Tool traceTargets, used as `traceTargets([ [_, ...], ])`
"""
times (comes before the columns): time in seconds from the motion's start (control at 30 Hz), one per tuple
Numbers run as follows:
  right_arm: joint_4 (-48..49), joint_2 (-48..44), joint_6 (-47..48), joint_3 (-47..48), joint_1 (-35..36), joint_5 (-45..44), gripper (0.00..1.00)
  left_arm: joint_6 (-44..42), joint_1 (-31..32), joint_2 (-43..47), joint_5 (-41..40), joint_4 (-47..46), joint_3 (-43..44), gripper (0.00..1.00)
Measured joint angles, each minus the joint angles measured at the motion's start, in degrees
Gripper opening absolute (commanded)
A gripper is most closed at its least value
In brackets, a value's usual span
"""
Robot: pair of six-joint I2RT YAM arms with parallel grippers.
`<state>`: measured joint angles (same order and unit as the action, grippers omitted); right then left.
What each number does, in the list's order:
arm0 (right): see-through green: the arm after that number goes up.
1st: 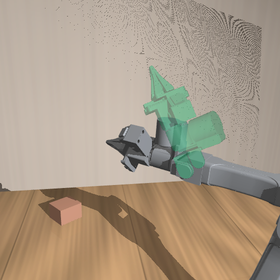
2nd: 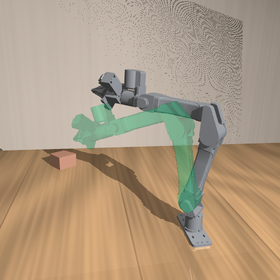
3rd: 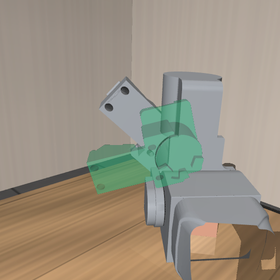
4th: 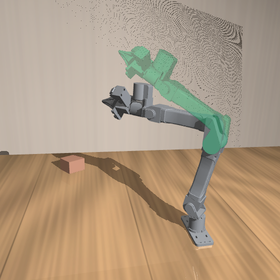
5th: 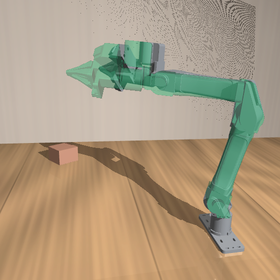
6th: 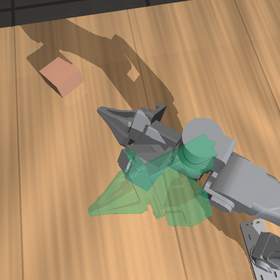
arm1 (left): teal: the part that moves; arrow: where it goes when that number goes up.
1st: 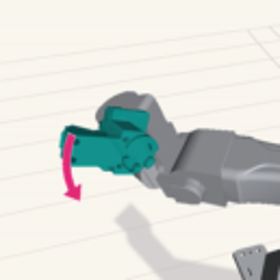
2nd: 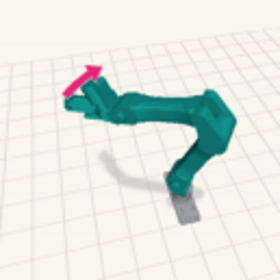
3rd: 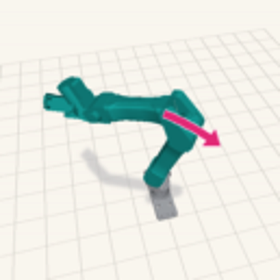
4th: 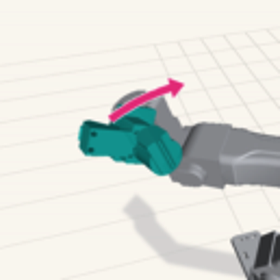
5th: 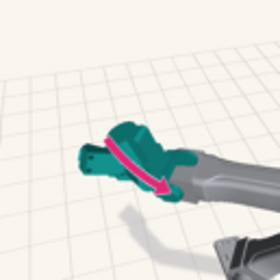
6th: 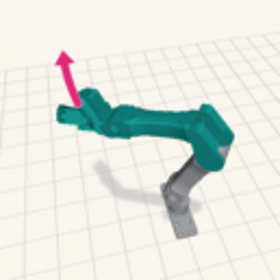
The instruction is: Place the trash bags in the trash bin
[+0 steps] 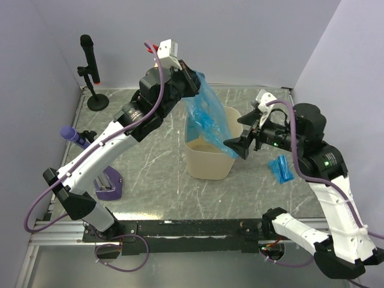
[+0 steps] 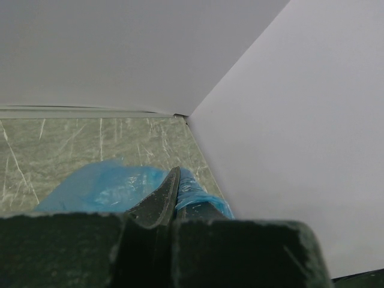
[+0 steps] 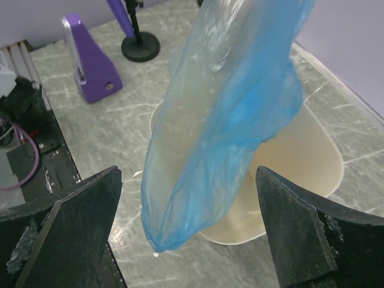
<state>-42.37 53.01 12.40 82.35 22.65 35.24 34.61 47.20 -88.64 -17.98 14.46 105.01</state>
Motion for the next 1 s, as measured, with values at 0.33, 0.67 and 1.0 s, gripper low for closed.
traceTargets([
  [0.33, -0.50, 1.05, 5.88, -4.94, 3.98, -6.12, 0.12, -0.09, -1.51, 0.00, 0.55, 0.02, 0.00, 0.01],
  [0.67, -0.85, 1.73, 7.50, -3.48, -3.08, -8.52, 0.00, -10.67, -11.50, 3.96, 18.03, 3.28, -5.25, 0.01],
  [1.0, -9.92, 7.63, 1.68, 16.50, -12.68, 8.26, 0.00, -29.07, -14.38, -4.02, 48.28, 26.80, 14.69, 0.01],
])
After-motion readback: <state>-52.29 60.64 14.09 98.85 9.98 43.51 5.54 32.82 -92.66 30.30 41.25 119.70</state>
